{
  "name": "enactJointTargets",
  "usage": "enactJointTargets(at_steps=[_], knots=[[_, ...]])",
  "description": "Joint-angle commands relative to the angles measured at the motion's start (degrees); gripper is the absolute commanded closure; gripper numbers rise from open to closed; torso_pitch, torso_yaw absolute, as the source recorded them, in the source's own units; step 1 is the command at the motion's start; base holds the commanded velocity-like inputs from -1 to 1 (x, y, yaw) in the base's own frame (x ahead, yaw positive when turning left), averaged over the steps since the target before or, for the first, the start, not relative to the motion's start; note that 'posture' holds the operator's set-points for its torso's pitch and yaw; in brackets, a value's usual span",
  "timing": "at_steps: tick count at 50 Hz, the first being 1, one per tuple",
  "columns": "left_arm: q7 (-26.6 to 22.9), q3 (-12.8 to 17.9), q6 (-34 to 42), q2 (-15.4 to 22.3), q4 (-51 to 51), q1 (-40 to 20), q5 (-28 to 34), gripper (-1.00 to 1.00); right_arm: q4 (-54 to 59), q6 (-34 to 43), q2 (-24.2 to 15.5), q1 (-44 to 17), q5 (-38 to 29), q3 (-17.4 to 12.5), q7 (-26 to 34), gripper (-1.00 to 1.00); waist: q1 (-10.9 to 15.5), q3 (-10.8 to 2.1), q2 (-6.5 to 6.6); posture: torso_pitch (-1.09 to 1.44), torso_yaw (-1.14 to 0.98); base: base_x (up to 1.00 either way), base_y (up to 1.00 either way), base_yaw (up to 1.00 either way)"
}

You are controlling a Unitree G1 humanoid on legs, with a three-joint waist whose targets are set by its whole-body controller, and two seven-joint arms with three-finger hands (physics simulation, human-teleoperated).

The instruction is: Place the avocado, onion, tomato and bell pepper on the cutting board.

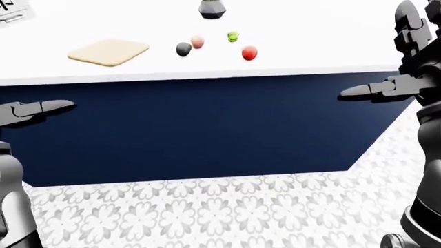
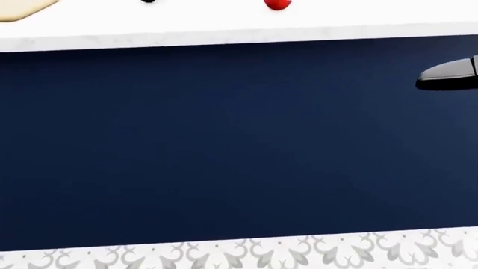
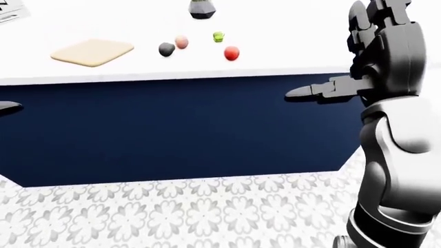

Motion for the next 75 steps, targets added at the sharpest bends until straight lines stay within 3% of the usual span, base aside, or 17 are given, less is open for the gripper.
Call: enactJointTargets(at_steps=[1, 4, 12, 16, 26, 30, 31, 33, 40, 43, 44, 46, 51, 55, 66, 69, 75], knots=[[0.34, 1.17, -1.27, 1.37, -1.48, -1.14, -0.08, -1.00, -1.30, -1.28, -0.72, -1.34, 0.35, -0.44, -0.01, -1.00, 0.06, -1.22, 1.20, 0.00, 0.00, 0.14, 0.07, 0.00], [0.42, 1.15, -1.20, 1.49, -1.53, -1.22, -0.12, -1.00, -1.36, -1.20, -0.96, -1.39, 0.49, -0.58, -0.02, -1.00, 0.52, -0.82, 1.32, 0.00, 0.00, 0.15, 0.07, 0.00], [0.38, 1.28, -1.19, 1.64, -1.48, -1.16, -0.17, -1.00, -1.56, -1.04, -1.43, -1.56, 0.83, -0.71, -0.11, -1.00, 0.98, -0.67, -2.31, 0.00, 0.00, 0.15, 0.08, 0.00], [0.44, 1.40, -0.94, 1.77, -1.83, -1.12, -0.28, -1.00, -1.44, -1.10, -1.68, -1.59, 0.96, -0.96, -0.17, -1.00, 1.31, -1.74, -6.87, 0.00, 0.00, 0.15, 0.09, 0.00], [0.34, 1.57, -0.98, 1.72, -1.80, -0.92, -0.31, -1.00, -1.68, -0.84, -2.25, -1.72, 1.46, -1.29, -0.33, -1.00, 0.61, -0.93, -2.88, 0.00, 0.00, 0.16, 0.09, 0.00], [0.35, 1.67, -0.99, 1.86, -1.53, -1.02, -0.40, -1.00, -1.41, -1.03, -2.34, -1.81, 1.37, -1.06, -0.47, -1.00, 0.06, -2.24, 3.08, 0.00, 0.00, 0.16, 0.09, 0.00], [0.36, 1.63, -1.05, 1.89, -1.50, -1.02, -0.34, -1.00, -1.48, -1.13, -2.28, -1.68, 1.32, -1.02, -0.42, -1.00, 0.60, -1.58, 0.45, 0.00, 0.00, 0.16, 0.09, 0.00], [0.40, 1.60, -0.93, 1.98, -1.54, -1.10, -0.41, -1.00, -1.07, -1.34, -2.31, -1.76, 1.20, -1.02, -0.33, -1.00, 0.72, -1.18, 1.20, 0.00, 0.00, 0.16, 0.09, 0.00], [0.54, 1.76, -0.64, 2.21, -1.73, -1.17, -0.69, -1.00, -1.23, -0.85, -2.66, -2.28, 1.44, -1.07, -0.39, -1.00, 1.27, -0.97, -3.08, 0.00, 0.00, 0.16, 0.10, 0.00], [0.46, 1.85, -0.70, 2.14, -1.91, -0.94, -0.72, -1.00, -1.26, -0.95, -2.60, -2.08, 1.43, -1.11, -0.42, -1.00, 1.44, -2.11, -7.41, 0.00, 0.00, 0.16, 0.09, 0.00], [0.45, 1.82, -0.74, 2.07, -1.99, -0.84, -0.66, -1.00, -1.38, -0.83, -2.63, -2.01, 1.51, -1.20, -0.38, -1.00, 0.86, -1.59, -4.55, 0.00, 0.00, 0.16, 0.09, 0.00], [0.40, 1.75, -0.81, 2.01, -2.01, -0.83, -0.53, -1.00, -0.98, -1.09, -2.69, -1.96, 1.45, -1.30, -0.29, -1.00, 0.77, -1.53, -5.74, 0.00, 0.00, 0.16, 0.10, 0.00], [0.16, 1.76, -0.96, 1.87, -2.02, -0.70, -0.41, -1.00, -0.77, -1.31, -2.64, -1.90, 1.39, -1.12, -0.27, -1.00, 0.58, -1.00, -3.31, 0.00, 0.00, 0.16, 0.09, 0.00], [0.09, 2.03, -1.15, 2.04, -1.85, -0.70, -0.36, -1.00, -0.87, -1.09, -2.70, -2.09, 1.40, -1.10, -0.24, -1.00, -0.02, -1.79, 1.89, 0.00, 0.00, 0.16, 0.09, 0.00], [0.24, 2.11, -0.91, 2.11, -2.22, -0.66, -0.45, -1.00, -0.56, -1.05, -2.81, -2.38, 1.61, -1.28, -0.42, -1.00, 1.18, -1.21, -2.90, 0.00, 0.00, 0.16, 0.08, 0.00], [0.25, 2.16, -0.84, 2.12, -2.34, -0.61, -0.49, -1.00, -0.68, -0.96, -2.88, -2.30, 1.79, -1.40, -0.48, -1.00, 1.47, -1.99, -6.10, 0.00, 0.00, 0.17, 0.00, 0.00], [0.36, 2.01, -0.91, 1.94, -2.45, -0.66, -0.43, -1.00, -0.92, -0.88, -3.02, -2.05, 2.25, -1.65, -0.74, -1.00, 0.81, -1.59, -4.55, 0.00, 0.00, 0.17, 0.00, 0.00]])
